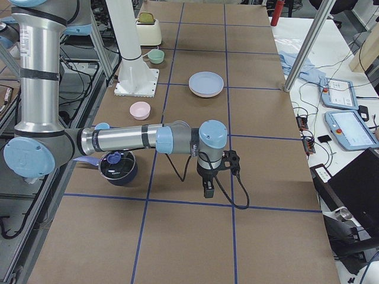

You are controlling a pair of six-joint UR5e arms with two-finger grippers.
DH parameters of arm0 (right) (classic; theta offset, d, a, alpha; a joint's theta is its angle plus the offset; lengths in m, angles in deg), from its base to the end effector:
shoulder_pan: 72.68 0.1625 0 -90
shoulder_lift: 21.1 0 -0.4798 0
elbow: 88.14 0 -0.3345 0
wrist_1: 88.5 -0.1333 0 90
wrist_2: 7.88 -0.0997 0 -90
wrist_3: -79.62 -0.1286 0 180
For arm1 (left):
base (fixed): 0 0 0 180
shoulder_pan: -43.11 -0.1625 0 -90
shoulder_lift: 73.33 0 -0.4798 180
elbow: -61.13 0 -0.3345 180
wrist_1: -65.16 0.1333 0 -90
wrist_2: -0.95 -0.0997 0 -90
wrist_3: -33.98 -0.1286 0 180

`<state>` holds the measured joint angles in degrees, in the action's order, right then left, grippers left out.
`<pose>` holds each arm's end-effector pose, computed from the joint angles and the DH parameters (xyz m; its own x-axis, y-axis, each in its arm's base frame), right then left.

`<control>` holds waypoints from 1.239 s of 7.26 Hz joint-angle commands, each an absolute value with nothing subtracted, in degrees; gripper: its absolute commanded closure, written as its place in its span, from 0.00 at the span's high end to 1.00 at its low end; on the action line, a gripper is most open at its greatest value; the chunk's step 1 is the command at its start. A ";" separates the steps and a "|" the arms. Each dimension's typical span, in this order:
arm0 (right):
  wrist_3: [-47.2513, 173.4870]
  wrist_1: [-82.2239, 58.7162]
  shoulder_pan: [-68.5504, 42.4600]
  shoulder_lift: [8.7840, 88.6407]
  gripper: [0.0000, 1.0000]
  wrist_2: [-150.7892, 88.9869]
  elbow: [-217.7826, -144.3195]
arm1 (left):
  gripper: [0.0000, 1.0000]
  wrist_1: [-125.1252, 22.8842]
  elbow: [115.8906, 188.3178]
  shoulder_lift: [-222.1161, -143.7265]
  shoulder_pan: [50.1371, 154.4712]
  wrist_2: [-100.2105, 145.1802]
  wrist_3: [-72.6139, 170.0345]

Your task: Stack three plates with pink and blue

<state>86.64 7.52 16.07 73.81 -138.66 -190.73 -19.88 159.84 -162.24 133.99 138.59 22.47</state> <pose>0.0407 -0.3939 0.6903 0.7483 -0.1573 0.6444 0.1141 0.9875 0.1085 -0.0448 -0.4254 0.6798 0.6637 0.2228 -0.7140 -0.1195 0.9739 0.1928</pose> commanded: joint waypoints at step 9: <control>86.48 6.33 16.00 73.21 1.00 -138.57 -190.98 | 1.00 -22.21 159.31 -159.37 133.99 137.62 22.55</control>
